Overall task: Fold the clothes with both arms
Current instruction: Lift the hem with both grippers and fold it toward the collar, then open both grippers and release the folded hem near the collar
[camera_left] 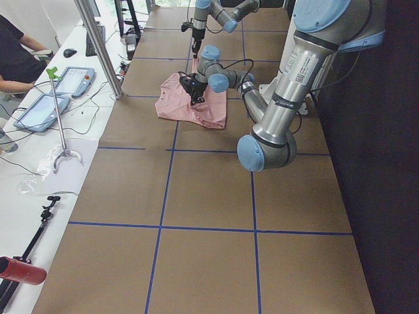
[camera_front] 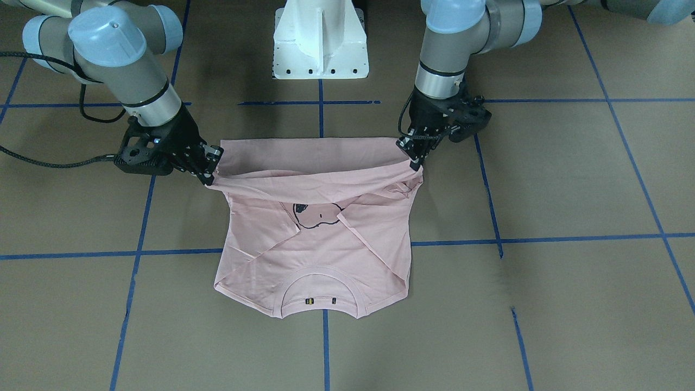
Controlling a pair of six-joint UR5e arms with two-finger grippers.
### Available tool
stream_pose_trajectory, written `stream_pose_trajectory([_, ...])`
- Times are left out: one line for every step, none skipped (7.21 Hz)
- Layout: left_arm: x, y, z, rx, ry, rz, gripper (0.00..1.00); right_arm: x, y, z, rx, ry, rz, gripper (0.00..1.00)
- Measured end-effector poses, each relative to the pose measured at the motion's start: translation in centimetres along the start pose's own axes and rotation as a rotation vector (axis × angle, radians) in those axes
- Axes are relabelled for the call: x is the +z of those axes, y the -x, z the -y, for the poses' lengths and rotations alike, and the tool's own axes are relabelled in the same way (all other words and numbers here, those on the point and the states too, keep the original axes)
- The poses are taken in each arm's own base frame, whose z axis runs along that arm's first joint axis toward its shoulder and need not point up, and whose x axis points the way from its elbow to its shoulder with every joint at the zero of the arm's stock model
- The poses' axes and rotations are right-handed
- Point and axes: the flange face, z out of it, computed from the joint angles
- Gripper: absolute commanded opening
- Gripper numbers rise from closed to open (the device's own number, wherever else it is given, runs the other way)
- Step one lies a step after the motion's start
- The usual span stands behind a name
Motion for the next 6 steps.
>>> stream_pose_trajectory([1.7, -1.1, 2.3, -0.001, -0.025, -0.010, 0.00, 2.2, -0.6, 2.8, 0.011, -0.024, 0.014, 0.00])
stream_pose_trajectory([3.6, -1.5, 4.7, 0.003, -0.049, -0.019, 0.00, 4.1, -1.1, 5.3, 0.021, -0.043, 0.025, 0.00])
stream_pose_trajectory([5.5, -1.3, 6.7, 0.012, -0.067, -0.022, 0.00, 5.3, -1.1, 7.1, 0.031, -0.055, 0.025, 0.00])
stream_pose_trajectory([7.3, -0.9, 7.8, 0.019, -0.077, -0.015, 0.00, 5.9, -0.9, 8.0, 0.037, -0.059, 0.023, 0.00])
stream_pose_trajectory([8.7, -1.1, 8.4, 0.021, -0.082, -0.003, 0.00, 6.2, -0.7, 8.3, 0.039, -0.060, 0.022, 0.00])
stream_pose_trajectory([9.5, -1.7, 8.5, 0.022, -0.084, 0.004, 0.00, 6.3, -0.6, 8.4, 0.040, -0.061, 0.022, 0.00])
